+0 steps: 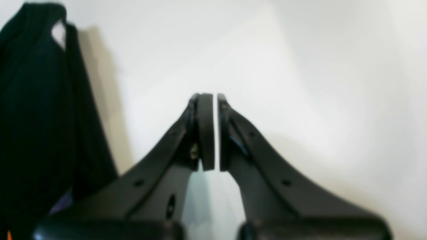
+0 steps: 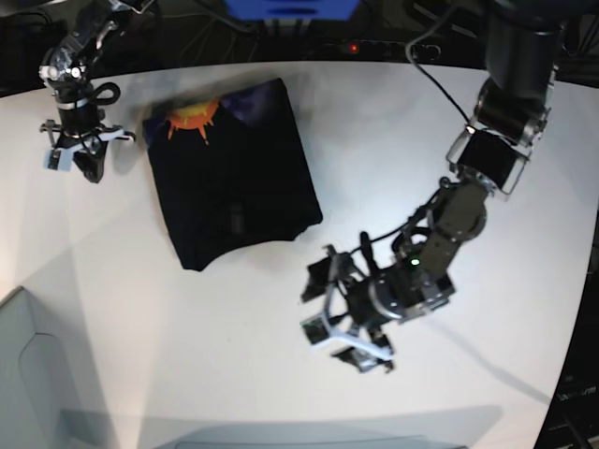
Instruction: Fold the T-shirt properly
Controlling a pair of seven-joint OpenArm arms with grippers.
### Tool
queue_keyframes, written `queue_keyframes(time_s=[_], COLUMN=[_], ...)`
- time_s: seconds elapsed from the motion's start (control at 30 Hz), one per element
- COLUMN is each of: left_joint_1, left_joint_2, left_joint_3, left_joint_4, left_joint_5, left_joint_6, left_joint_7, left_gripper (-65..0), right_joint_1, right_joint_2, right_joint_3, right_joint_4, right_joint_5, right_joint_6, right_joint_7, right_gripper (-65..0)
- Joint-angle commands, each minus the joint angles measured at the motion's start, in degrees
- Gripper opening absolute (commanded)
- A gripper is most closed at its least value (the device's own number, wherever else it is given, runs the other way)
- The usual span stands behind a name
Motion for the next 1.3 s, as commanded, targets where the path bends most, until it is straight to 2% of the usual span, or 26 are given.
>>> queue_keyframes(time_s=[0.0, 0.2, 0.33, 0.4, 0.47, 0.53, 0.63, 0.87, 1.27], left_joint_1=[0.39, 11.9, 21.31, 24.83, 28.08, 30.54, 33.62, 38.37, 41.09], left_joint_2=[-0.61, -4.57, -4.39, -3.69, -3.07, -2.02, -0.61, 2.38, 7.91], left_joint_3=[-2.23, -14.45, -26.4, -31.59, -38.01, -43.72, -50.23, -58.23, -65.88], left_joint_4=[1.6, 6.35, 8.63, 8.99, 8.72, 8.37, 8.37, 8.99, 8.99], left_joint_5=[-0.55, -0.55, -0.72, -3.27, -7.84, -12.24, -16.99, -19.71, -19.71], left_joint_6=[0.1, 0.28, 0.01, 0.01, 0.01, 0.1, 0.36, 0.45, 0.45], left_joint_7=[-0.84, -0.84, -1.19, -1.28, -0.93, -0.93, -0.84, -0.84, -0.93], left_gripper=[-14.1, -14.2, -15.6, -21.6, -30.4, -36.4, -37.2, -39.2, -58.6], right_joint_1=[0.37, 0.29, -0.86, -1.56, -2.35, -3.67, -5.25, -9.03, -12.64], right_joint_2=[0.31, -0.48, -0.48, -0.56, -0.83, -1.27, -1.27, -2.94, -4.08], right_joint_3=[0.08, -1.33, -3.53, -4.14, -5.81, -6.87, -8.63, -11.18, -11.27], right_joint_4=[0.98, 0.98, 0.98, 0.98, 0.98, 0.98, 0.98, 2.56, 3.97], right_joint_5=[1.24, 1.24, 1.24, 1.24, 1.24, 1.24, 1.24, 1.32, 1.32], right_joint_6=[0.67, 0.67, 0.67, 0.67, 0.67, 0.67, 0.67, 0.67, 0.67], right_joint_7=[1.94, 1.94, 1.94, 1.94, 1.94, 1.94, 1.94, 2.38, 2.38], right_gripper=[-65.0, -65.0, -65.0, -65.0, -65.0, -65.0, -65.0, -65.0, -65.0])
